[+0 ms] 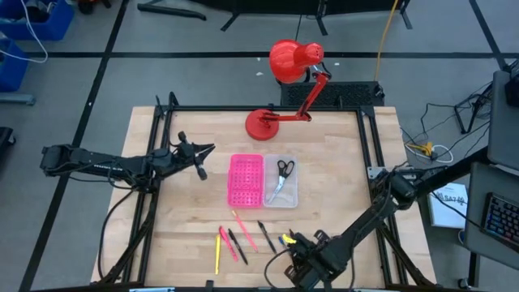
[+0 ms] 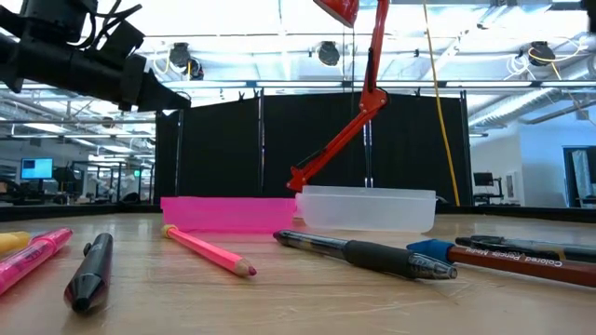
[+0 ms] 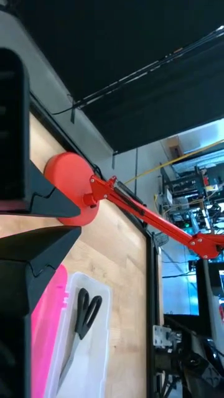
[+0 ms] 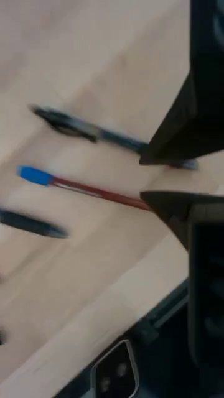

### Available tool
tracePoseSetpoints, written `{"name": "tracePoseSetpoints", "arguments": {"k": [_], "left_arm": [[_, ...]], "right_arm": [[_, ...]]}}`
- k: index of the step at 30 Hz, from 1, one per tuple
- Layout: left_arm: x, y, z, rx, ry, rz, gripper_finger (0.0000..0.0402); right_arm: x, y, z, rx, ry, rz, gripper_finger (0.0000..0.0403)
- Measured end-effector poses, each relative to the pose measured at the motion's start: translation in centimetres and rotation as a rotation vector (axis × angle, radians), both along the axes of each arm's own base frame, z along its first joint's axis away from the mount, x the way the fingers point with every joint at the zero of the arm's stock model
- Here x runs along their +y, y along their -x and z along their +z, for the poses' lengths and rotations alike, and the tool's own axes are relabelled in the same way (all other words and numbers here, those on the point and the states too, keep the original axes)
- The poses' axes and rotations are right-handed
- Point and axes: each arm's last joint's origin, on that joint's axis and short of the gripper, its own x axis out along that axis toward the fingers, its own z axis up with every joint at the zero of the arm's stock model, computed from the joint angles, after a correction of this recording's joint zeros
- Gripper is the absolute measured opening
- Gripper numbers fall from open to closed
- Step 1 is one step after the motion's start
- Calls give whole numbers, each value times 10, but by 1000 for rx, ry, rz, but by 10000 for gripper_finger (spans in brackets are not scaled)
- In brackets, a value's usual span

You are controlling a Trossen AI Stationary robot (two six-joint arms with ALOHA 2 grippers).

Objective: Pick & place school supplies into a supply box
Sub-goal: Put the right black transparent pen into the pink supply box

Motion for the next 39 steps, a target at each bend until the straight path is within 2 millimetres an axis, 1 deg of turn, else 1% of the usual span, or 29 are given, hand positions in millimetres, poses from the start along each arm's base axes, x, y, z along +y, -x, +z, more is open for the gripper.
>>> {"name": "tracePoseSetpoints", "arguments": {"k": [4,7,10,14,21,26,32,36,39], "left_arm": [[0,0,0,1,-5,0,42],[0,0,1,1,-15,0,42],[0,0,1,1,-15,2,42],[1,0,1,7,-25,2,42],[1,0,1,12,-30,2,42],[1,0,-1,27,-29,1,42],[1,0,-2,39,-24,1,42],[1,0,-3,44,-18,2,42],[1,0,-3,43,-20,2,42]], "right_arm": [[-11,1,-16,116,-71,-112,150],[-16,4,-23,178,-76,-133,182],[-21,6,-31,202,-85,-125,197],[-23,5,-41,202,-112,-114,199],[-24,8,-57,173,-139,-104,175],[-32,18,-73,197,-117,-107,148],[-44,33,-94,251,-69,-103,110],[-49,39,-103,244,-71,-76,80],[-50,40,-105,234,-81,-75,49]]}}
